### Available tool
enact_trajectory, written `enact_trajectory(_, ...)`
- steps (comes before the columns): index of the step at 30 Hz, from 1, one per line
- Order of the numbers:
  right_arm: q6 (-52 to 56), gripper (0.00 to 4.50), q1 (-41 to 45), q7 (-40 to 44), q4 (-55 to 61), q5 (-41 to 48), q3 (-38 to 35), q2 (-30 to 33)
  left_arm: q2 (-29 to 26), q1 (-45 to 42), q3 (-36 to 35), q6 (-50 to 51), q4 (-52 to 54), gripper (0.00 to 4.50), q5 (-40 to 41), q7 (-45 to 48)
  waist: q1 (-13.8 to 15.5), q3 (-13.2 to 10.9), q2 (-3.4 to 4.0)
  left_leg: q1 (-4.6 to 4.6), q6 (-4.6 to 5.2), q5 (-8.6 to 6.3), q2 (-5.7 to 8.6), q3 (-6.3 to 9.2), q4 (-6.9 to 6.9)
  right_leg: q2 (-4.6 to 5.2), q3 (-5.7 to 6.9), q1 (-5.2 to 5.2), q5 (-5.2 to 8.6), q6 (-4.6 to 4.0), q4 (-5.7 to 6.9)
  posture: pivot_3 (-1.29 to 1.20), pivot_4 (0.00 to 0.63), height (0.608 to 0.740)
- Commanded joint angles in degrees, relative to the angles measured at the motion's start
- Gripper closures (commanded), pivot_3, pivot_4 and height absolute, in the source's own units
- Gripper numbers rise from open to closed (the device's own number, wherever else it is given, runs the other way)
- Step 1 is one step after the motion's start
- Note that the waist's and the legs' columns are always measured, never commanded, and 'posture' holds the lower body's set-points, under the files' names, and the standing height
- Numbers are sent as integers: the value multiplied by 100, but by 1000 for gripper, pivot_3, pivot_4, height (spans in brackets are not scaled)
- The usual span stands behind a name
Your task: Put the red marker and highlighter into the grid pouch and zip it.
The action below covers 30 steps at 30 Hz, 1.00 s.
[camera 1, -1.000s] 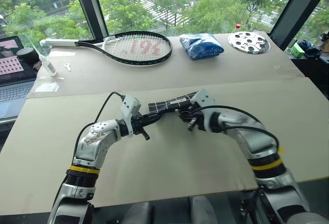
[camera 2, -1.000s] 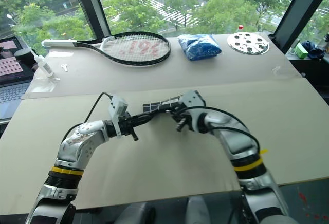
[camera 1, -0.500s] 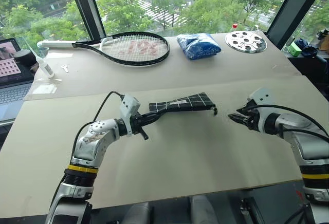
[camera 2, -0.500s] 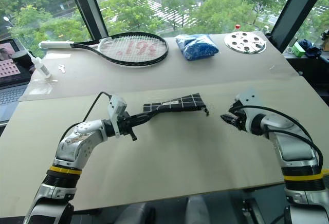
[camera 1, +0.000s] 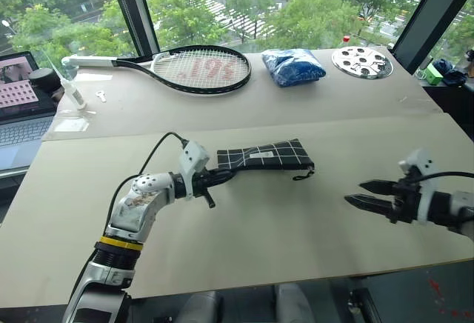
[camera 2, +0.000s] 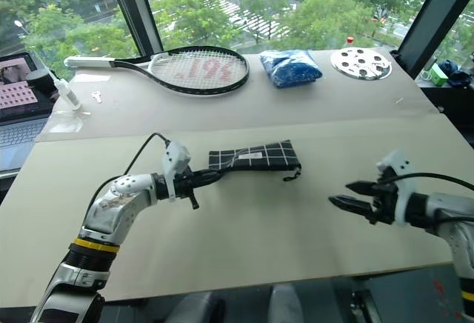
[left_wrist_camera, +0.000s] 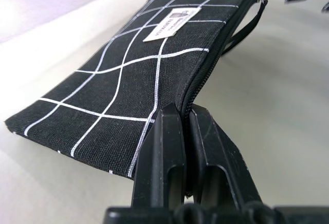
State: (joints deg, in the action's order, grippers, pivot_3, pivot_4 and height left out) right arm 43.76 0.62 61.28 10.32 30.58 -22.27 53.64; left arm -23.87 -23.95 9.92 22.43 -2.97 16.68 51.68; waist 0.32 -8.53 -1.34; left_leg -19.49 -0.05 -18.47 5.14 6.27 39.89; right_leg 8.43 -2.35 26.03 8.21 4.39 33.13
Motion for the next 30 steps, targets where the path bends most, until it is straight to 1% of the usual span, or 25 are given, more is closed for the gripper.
enact_trajectory(1, -383, 725, 4, 33, -60, 33, -373, 95, 196, -117, 317, -379, -100, 4500, -286, 27, 1, -1, -1, 5, 5, -3, 0, -4, 0, 0, -4, -5, -1, 0, -1, 0, 150, 740)
enact_trajectory(3, -464, 725, 65, -71, -131, -23, -314, 66, 289, -154, 435, -448, -137, 4500, -400, 1, 4, -1, -2, 15, 15, -9, -1, -5, 0, 0, -4, -17, -1, 0, -3, 0, 150, 740)
enact_trajectory(5, -538, 682, 69, -130, -129, -84, -196, 51, 363, -162, 486, -374, -120, 3755, -376, 48, 15, -1, -2, 18, 36, -20, -1, -5, 1, 0, -4, -22, 0, 0, -3, 0, 150, 740)
enact_trajectory(7, -590, 682, 57, -155, -99, -112, -88, 23, 368, -133, 509, -398, -76, 3171, -343, 148, 15, -1, -2, 18, 35, -20, -1, -5, 1, 0, -4, -23, 0, 0, -3, 0, 150, 740)
enact_trajectory(9, -611, 682, 67, -199, -81, -143, 23, 1, 309, -145, 439, -501, -133, 2435, -429, 88, 15, -1, -2, 18, 33, -19, -1, -5, 1, 0, -4, -22, 0, 0, -3, 0, 150, 740)
enact_trajectory(10, -620, 682, 56, -196, -75, -145, 57, 0, 252, -158, 358, -577, -157, 2029, -487, 15, 14, -1, -2, 18, 32, -18, -1, -5, 1, 0, -4, -22, 0, 0, -3, 0, 150, 740)
enact_trajectory(11, -637, 682, 47, -195, -67, -143, 75, 1, 200, -166, 271, -615, -156, 1774, -516, -48, 12, -1, -2, 19, 32, -18, -2, -5, 1, 0, -4, -22, -1, 0, -3, 0, 150, 740)
enact_trajectory(13, -658, 682, 85, -176, -161, -113, 49, 20, 143, -138, -33, -375, 71, 1045, -190, -16, 14, -1, -2, 19, 32, -18, -2, -5, 1, 0, -4, -22, 0, 0, -3, 0, 150, 740)
enact_trajectory(14, -696, 682, 128, -155, -232, -87, -5, 28, 104, -71, -347, -37, 350, 1045, 244, 38, 14, -1, -2, 19, 32, -18, -2, -5, 1, 0, -4, -22, 0, 0, -3, 0, 150, 740)
enact_trajectory(16, -731, 682, 196, -149, -300, -39, -74, 27, 13, 36, -790, 450, 720, 1045, 840, 99, 3, -1, -1, 19, 32, -19, -3, -4, 2, 0, -4, -20, 0, 1, -1, 0, 150, 740)
enact_trajectory(19, -932, 682, 425, -170, -372, 76, -195, -79, -486, 472, -1706, 1361, 1220, 1045, 1788, 189, -55, 0, 1, 22, 31, -18, -5, -3, 1, 0, -3, -18, 0, 1, 1, 0, 150, 740)
enact_trajectory(22, -960, 682, 687, -250, -371, 275, -277, -250, -828, 761, -2696, 2048, 1223, 1045, 2512, -152, -121, 1, 3, 26, 30, -21, -11, -5, -4, -2, -2, -7, 0, 0, 4, 0, 150, 740)
enact_trajectory(25, -963, 682, 818, -223, -398, 367, -268, -319, -1169, 976, -3458, 2463, 959, 1045, 2808, -482, -113, 0, 2, 25, 31, -22, -9, -6, -2, -2, -1, -4, 0, 0, 5, 0, 150, 740)
enact_trajectory(26, -959, 682, 843, -226, -412, 387, -256, -327, -1249, 1043, -3612, 2512, 897, 1045, 2848, -532, -105, 0, 3, 25, 31, -22, -9, -6, -2, -2, -1, -5, 0, 0, 5, 0, 150, 740)
enact_trajectory(30, -1045, 682, 1040, -190, -700, 270, -79, -321, -1399, 1600, -4241, 2404, 927, 1045, 2961, -564, -97, 1, 3, 25, 18, -24, -7, -8, -2, -1, 0, -5, 0, 0, 3, 0, 150, 740)
